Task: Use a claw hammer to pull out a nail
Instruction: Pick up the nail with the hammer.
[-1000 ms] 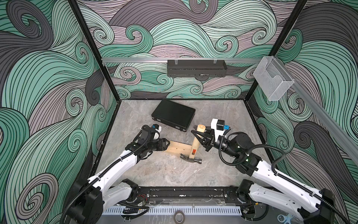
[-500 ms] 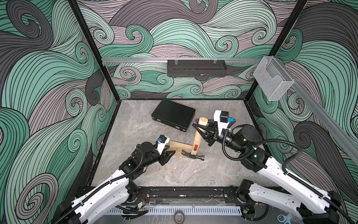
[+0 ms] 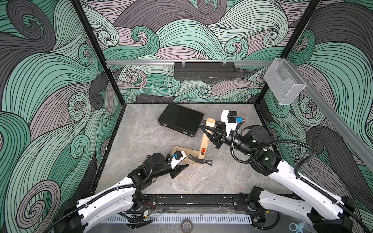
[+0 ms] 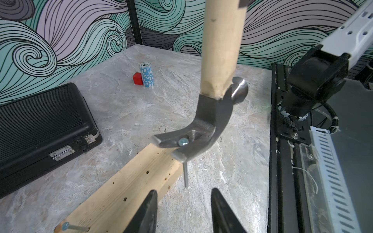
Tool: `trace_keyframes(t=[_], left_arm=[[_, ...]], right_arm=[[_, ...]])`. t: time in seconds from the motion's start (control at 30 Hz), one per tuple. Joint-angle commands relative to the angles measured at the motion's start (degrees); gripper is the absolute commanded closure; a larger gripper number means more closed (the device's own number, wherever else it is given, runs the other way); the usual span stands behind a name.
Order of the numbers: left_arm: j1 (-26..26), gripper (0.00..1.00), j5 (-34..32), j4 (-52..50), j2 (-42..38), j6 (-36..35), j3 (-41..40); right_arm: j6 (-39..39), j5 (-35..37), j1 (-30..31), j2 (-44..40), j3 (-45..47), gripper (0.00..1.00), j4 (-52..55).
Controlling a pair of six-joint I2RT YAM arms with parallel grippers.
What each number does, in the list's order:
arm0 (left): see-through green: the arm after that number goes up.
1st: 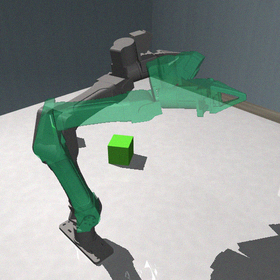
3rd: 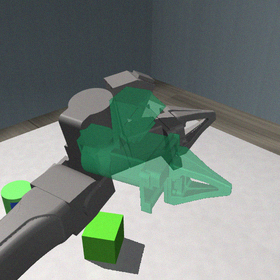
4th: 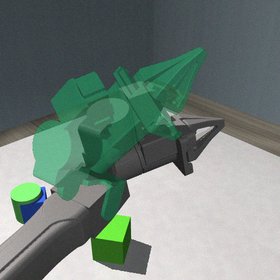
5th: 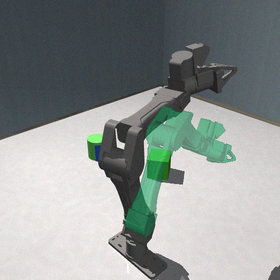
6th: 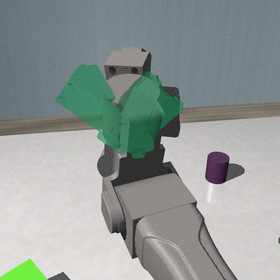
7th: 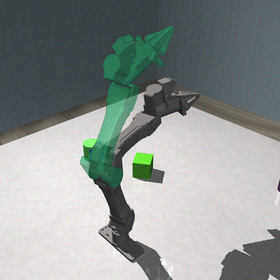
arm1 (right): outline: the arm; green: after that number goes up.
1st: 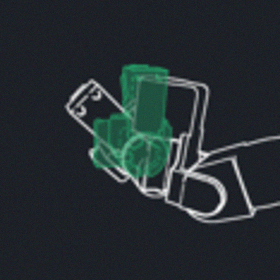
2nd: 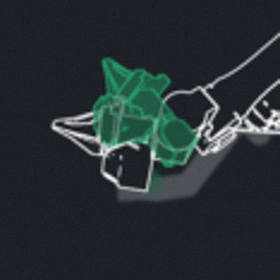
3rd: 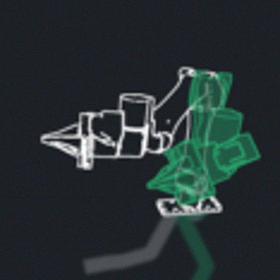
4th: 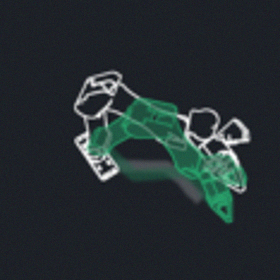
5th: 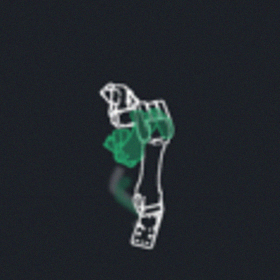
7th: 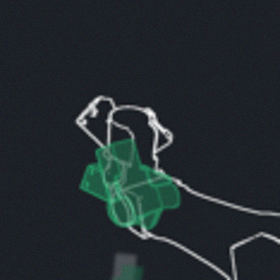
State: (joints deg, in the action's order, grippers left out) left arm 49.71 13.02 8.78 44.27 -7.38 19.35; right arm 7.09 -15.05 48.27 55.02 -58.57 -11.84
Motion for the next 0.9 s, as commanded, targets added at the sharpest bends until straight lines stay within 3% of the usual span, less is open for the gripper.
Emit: trace_keyframes(t=[0.0,0.4,0.87], left_arm=[[1.17,0.61,-2.19,4.02,1.49,-2.70,-0.02],[2.75,0.66,-4.84,6.60,3.84,-3.26,-0.39],[2.88,0.87,-7.93,6.88,1.59,-3.12,-1.69]], right_arm=[[2.55,0.55,0.07,-2.09,-2.26,1.00,-10.03],[4.07,1.02,0.09,-3.63,-0.71,1.00,-12.43],[4.77,0.60,0.07,-3.66,0.98,1.00,-13.48]])
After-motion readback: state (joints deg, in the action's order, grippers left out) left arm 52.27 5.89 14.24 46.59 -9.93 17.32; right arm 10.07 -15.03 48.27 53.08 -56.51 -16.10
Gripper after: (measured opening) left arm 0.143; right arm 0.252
